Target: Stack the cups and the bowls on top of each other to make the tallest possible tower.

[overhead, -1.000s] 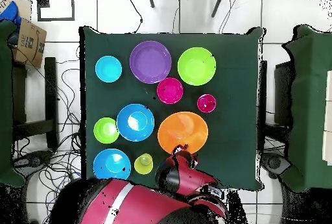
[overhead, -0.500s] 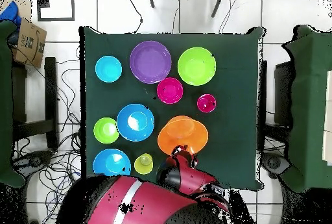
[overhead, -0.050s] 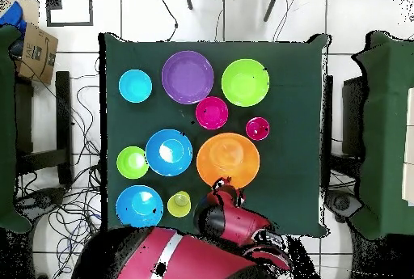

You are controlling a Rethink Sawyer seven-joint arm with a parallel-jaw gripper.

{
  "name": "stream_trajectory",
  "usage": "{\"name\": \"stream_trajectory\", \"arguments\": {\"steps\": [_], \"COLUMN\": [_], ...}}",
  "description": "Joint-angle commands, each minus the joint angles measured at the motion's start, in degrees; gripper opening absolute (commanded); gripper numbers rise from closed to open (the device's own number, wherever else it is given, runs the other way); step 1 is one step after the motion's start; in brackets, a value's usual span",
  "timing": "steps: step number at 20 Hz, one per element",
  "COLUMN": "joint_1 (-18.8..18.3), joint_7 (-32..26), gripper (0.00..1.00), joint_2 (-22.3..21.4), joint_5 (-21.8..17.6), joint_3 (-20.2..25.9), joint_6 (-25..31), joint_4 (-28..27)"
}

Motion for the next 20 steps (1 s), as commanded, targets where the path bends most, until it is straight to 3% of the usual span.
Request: {"name": "stream_trajectory", "arguments": {"steps": [1, 4, 8, 20], "joint_1": [-1.1, -1.8, -2.8, -3.6], "joint_7": [4.5, 3.1, 2.8, 5.1], "gripper": [1.0, 1.0, 1.0, 1.0], "joint_2": [-4.7, -6.4, -7.4, -3.4], "joint_5": [0.1, -0.1, -0.7, -2.7], "joint_3": [9.4, 9.9, 10.5, 11.8], "joint_6": [14.3, 18.7, 20.1, 11.5], "joint_4": [-1.1, -1.8, -2.3, -2.2]}}
